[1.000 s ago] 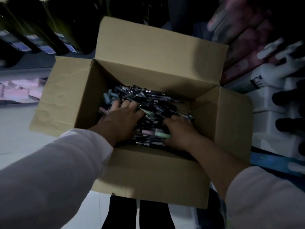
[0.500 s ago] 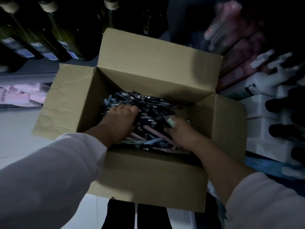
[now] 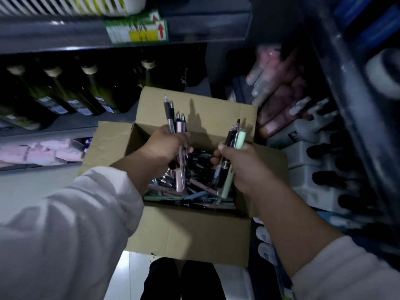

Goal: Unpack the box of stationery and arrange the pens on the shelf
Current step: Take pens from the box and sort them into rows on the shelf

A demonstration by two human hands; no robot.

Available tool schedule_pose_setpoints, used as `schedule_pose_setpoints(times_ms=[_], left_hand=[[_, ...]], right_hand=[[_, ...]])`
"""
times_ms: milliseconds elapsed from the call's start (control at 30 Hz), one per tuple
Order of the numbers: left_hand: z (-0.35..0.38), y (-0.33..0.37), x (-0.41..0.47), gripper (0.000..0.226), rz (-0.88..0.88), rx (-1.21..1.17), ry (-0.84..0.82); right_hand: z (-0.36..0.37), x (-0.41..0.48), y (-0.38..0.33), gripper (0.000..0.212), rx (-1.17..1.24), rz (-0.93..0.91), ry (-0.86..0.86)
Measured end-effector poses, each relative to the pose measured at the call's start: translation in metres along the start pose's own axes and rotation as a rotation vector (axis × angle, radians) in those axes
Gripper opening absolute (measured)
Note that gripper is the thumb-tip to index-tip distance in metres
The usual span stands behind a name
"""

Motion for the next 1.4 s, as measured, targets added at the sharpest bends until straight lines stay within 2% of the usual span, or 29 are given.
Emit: schedule_pose_setpoints(times_ms=[100, 200, 333, 433, 600, 833, 1133, 1400], left_hand=[[0.010, 0.018, -0.028, 0.018, -0.120, -0.193, -0.081], [0.022, 0.038, -0.061, 0.015, -0.195, -0.274, -0.167], [0.045, 0.068, -0.103, 0.013, -0.243, -0.392, -0.385], [0.059, 0.090, -0.137, 0.012, -0.251, -0.393, -0.471], [0.077, 0.128, -0.194, 0.015, -0.139, -0.252, -0.575], [0.104, 0.150, -0.280, 0.015, -0.103, -0.100, -0.733], [0.169, 0.122, -0.400, 0.019, -0.015, 0.207, -0.937], [0.230, 0.055, -0.545, 0.017, 0.053, 0.411, -1.142]], right_hand=[[-0.003, -0.029, -0.020, 0.014, 0.102, 0.037, -0.052], [-0.011, -0.065, -0.044, 0.013, 0.207, 0.054, -0.113], [-0.028, -0.114, -0.073, 0.019, 0.203, -0.033, -0.100], [-0.043, -0.158, -0.089, 0.018, 0.163, -0.089, -0.065], [-0.066, -0.236, -0.105, 0.012, 0.181, -0.178, 0.004], [-0.087, -0.343, -0.095, 0.019, 0.348, -0.362, 0.148], [-0.144, -0.482, -0.022, 0.015, 0.451, -0.442, 0.528], [-0.197, -0.614, 0.076, 0.018, 0.551, -0.543, 0.710]])
Point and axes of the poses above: each hand's wrist, its own x-axis towards the middle knuckle, its own z-axis out of the palm, y = z × x, the point moved 5 cm from there along x, towards the middle knuckle
